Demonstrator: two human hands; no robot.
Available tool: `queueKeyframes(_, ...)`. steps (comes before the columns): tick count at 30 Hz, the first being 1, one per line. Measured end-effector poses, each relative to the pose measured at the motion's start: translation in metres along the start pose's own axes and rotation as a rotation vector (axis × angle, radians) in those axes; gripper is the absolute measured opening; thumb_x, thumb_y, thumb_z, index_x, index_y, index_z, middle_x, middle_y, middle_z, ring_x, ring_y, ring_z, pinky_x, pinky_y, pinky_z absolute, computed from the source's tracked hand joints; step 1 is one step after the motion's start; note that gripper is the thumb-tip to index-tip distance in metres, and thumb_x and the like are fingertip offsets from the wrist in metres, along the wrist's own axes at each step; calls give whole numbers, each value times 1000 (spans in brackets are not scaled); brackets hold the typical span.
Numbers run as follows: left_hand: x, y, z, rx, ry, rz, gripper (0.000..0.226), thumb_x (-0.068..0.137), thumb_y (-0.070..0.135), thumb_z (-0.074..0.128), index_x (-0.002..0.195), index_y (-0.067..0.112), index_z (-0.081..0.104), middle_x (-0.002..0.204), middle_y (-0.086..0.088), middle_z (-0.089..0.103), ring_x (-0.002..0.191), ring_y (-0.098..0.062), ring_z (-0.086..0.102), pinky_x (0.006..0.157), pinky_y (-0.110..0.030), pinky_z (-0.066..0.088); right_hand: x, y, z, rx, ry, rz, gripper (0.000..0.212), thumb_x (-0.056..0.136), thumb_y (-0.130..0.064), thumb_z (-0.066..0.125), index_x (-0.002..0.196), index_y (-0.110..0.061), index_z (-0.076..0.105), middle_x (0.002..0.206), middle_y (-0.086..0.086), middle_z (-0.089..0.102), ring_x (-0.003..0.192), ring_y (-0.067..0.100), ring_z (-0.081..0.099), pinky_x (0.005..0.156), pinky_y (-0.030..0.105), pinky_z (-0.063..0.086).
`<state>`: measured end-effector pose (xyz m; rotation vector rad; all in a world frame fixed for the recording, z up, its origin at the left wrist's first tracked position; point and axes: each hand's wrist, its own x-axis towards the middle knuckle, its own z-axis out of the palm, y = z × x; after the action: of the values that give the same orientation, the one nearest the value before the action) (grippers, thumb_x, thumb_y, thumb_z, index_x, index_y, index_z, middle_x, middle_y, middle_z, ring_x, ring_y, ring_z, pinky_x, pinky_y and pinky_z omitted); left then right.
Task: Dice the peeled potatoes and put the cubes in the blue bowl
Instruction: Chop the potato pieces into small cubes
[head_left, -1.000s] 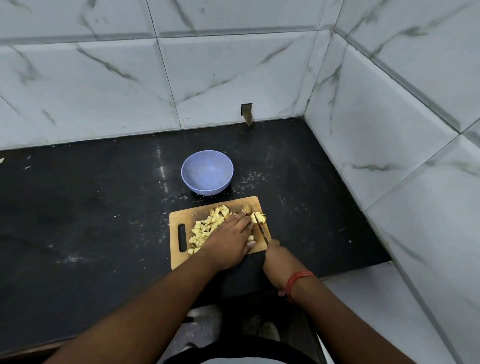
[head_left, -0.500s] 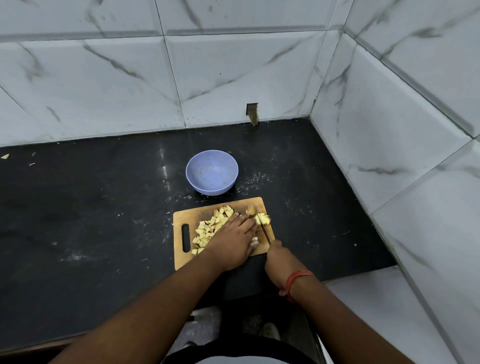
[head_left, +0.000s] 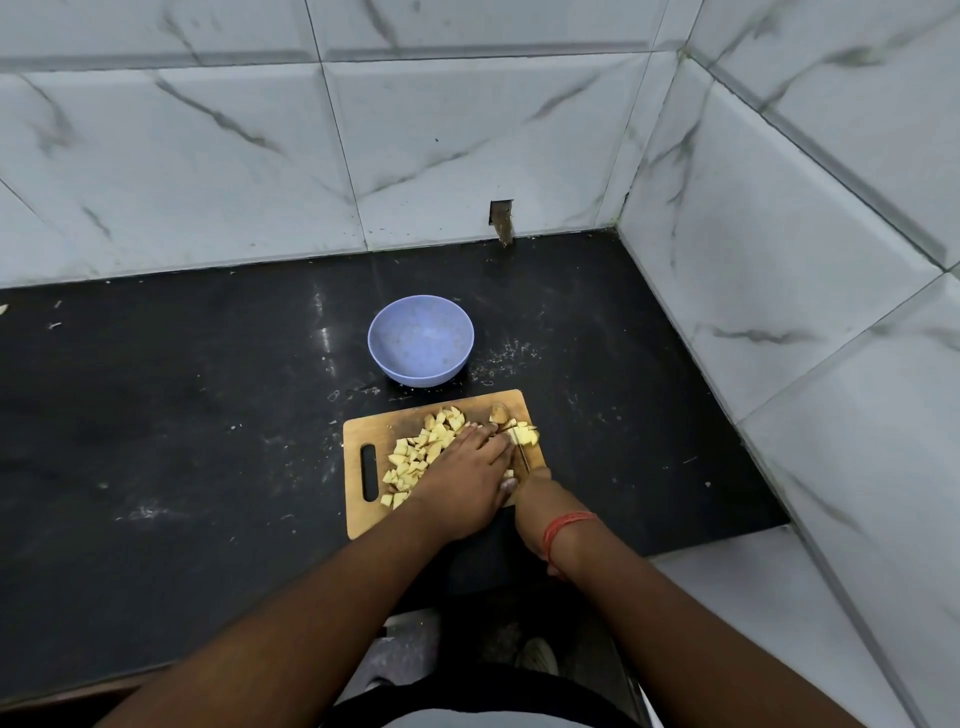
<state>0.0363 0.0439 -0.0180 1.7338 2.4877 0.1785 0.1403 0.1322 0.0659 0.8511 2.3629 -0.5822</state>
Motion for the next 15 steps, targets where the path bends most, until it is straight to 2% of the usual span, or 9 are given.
queueKeyframes(3, -1, 0, 0, 1, 4, -1, 60, 104, 43, 39, 152, 7, 38, 152, -5, 41, 148, -25, 26, 125, -42, 17, 12, 0, 2, 73, -22, 86, 53, 98, -18, 45, 146, -3, 29, 140, 17, 48, 126, 34, 50, 101, 42, 42)
queueKeyframes(5, -1, 1, 0, 2, -5, -2, 60, 104, 43, 39, 152, 7, 37, 152, -4, 41, 148, -26, 25, 124, -42, 17, 18, -8, -7, 90, -116, 213, 57, 97, -15, 52, 148, -10, 27, 144, 14, 42, 131, 31, 46, 106, 39, 40)
queueKeyframes(7, -1, 1, 0, 10, -11, -2, 61, 104, 43, 38, 153, 7, 36, 153, -5, 39, 148, -26, 24, 124, -43, 17, 21, -16, -15, 19, -141, 152, 64, 99, -17, 51, 153, -18, 15, 155, 10, 26, 141, 29, 32, 113, 36, 30)
queueKeyframes(9, -2, 2, -1, 23, -11, -1, 60, 104, 43, 37, 153, 7, 36, 153, -5, 39, 148, -26, 24, 125, -43, 15, 17, -17, -19, -77, -187, 74, 61, 103, -22, 44, 154, -16, 12, 159, 9, 19, 144, 27, 24, 113, 34, 26)
queueKeyframes(10, -2, 3, -2, 29, -11, -4, 60, 105, 43, 36, 153, 7, 36, 153, -5, 39, 148, -26, 24, 125, -42, 13, 19, -11, -13, -34, -141, 96, 56, 103, -24, 42, 153, -13, 17, 157, 10, 24, 143, 27, 28, 109, 33, 31)
queueKeyframes(11, -2, 3, -3, 33, -12, -9, 60, 105, 43, 36, 153, 8, 36, 153, -4, 39, 149, -26, 24, 126, -42, 12, 20, -5, -7, 47, -83, 123, 51, 103, -24, 41, 150, -10, 25, 153, 12, 33, 138, 29, 36, 97, 32, 40)
queueKeyframes(12, -2, 4, -3, 40, -13, -13, 60, 105, 44, 35, 153, 9, 36, 154, -4, 39, 149, -25, 23, 126, -42, 10, 16, 1, -3, 155, -13, 128, 49, 102, -23, 42, 147, -8, 31, 146, 15, 42, 132, 32, 44, 79, 29, 42)
queueKeyframes(13, -3, 4, -3, 48, -15, -17, 60, 105, 44, 34, 153, 9, 36, 154, -3, 39, 149, -24, 23, 126, -42, 9, 13, 4, 2, 186, 21, 112, 49, 100, -22, 42, 145, -5, 32, 141, 17, 47, 127, 34, 49, 65, 27, 37)
queueKeyframes(15, -2, 4, -3, 65, -23, -21, 60, 105, 45, 32, 154, 10, 35, 155, -3, 38, 150, -24, 22, 126, -42, 8, 10, 12, 12, 129, 47, 86, 50, 99, -19, 43, 144, -1, 30, 135, 19, 52, 121, 35, 53, 60, 29, 33)
